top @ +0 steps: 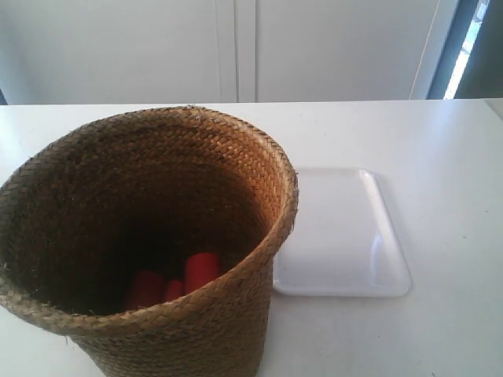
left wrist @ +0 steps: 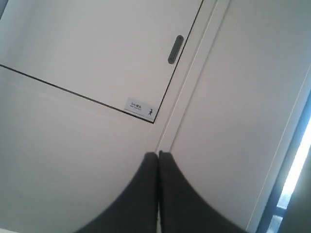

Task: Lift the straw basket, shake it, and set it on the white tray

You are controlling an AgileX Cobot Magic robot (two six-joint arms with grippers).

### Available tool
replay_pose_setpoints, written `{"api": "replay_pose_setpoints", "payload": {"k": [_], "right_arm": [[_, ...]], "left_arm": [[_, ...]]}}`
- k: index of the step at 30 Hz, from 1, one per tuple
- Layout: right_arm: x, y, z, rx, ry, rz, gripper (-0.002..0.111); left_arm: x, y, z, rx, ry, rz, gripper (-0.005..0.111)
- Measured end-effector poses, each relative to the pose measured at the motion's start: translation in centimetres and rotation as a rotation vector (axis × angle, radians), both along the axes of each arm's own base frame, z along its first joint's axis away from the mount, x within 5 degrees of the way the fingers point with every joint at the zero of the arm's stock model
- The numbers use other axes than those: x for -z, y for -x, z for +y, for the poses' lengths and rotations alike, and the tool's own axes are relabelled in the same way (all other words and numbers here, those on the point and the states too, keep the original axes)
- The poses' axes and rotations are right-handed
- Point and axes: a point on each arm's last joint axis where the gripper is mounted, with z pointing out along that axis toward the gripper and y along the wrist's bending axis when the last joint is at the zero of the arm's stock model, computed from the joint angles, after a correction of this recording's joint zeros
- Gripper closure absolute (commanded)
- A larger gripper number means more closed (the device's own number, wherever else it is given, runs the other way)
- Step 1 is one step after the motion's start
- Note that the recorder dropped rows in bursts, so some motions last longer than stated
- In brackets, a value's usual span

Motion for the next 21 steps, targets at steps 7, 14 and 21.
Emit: {"api": "replay_pose_setpoints", "payload": {"k": [7, 14, 21], "right_arm": [[-5.6, -11.7, 2.9, -0.294, 0.174, 0.634, 0.108], [-2.9, -16.4, 5.3, -0.684, 0.39, 1.384, 0.108], [-3.0, -14.9, 8.0, -0.842, 0.476, 1.467, 0.108]], "left_arm": [[-5.0, -5.7, -2.4, 0.186, -0.275, 0.474, 0.107], [-6.2, -7.4, -3.5, 0.405, -0.47, 1.008, 0.107], [-6.9, -6.4, -3.6, 0.469, -0.45, 1.211, 0.107]]}}
